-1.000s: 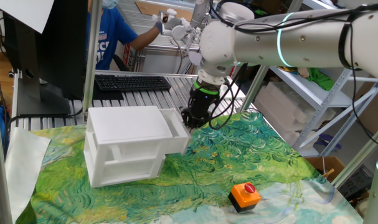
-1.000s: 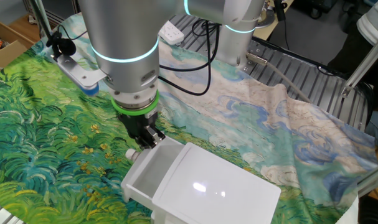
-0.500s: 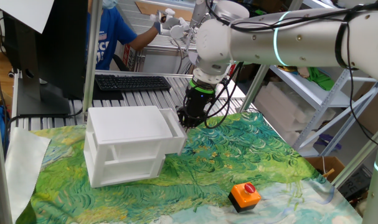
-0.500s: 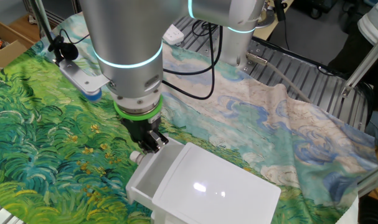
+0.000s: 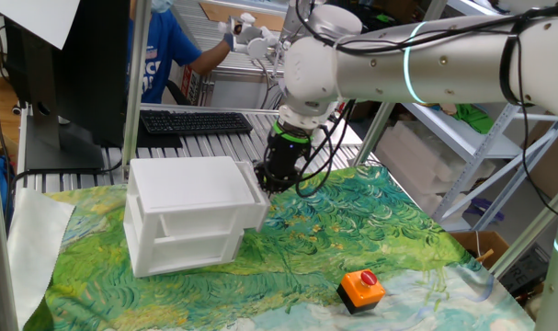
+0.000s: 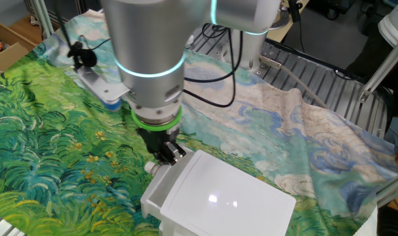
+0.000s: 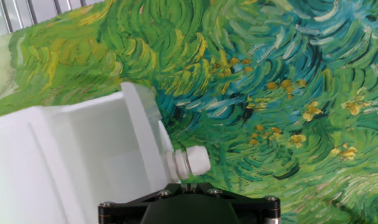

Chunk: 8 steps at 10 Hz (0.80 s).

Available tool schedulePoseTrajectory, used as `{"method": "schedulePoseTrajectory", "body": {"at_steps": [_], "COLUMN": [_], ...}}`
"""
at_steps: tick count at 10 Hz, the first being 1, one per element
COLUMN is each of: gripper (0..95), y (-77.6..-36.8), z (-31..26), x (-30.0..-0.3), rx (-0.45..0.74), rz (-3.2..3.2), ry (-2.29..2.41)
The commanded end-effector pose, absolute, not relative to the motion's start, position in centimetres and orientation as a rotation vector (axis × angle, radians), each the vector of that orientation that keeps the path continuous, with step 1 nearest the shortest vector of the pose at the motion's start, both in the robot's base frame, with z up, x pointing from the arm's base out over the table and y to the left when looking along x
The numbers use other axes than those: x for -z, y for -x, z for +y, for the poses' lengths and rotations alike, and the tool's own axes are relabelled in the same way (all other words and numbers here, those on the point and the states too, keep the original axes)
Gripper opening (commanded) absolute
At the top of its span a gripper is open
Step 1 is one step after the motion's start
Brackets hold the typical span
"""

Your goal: Use the gripper to push and close the drawer

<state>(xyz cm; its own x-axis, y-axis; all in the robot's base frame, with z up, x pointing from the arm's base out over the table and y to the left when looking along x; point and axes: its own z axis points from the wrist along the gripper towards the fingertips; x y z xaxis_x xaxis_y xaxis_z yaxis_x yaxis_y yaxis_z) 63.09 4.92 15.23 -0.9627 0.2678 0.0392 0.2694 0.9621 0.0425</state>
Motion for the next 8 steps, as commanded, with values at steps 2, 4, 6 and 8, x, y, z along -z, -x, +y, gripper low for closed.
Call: {"method": "schedulePoseTrajectory", "body": {"at_steps": [2,4,6,8], "gripper": [0.0,0.0,0.0,0.0], "y": [-63.21,-63.13,-63.08,-62.95], "z": [5.35,5.57,5.75,6.00], "x": [-15.76,-15.66,-15.66,-15.66], "rx": [0.072,0.074,0.073,0.074], "rz": [-3.071,-3.071,-3.070,-3.069], "ry": [0.444,0.454,0.464,0.475]}}
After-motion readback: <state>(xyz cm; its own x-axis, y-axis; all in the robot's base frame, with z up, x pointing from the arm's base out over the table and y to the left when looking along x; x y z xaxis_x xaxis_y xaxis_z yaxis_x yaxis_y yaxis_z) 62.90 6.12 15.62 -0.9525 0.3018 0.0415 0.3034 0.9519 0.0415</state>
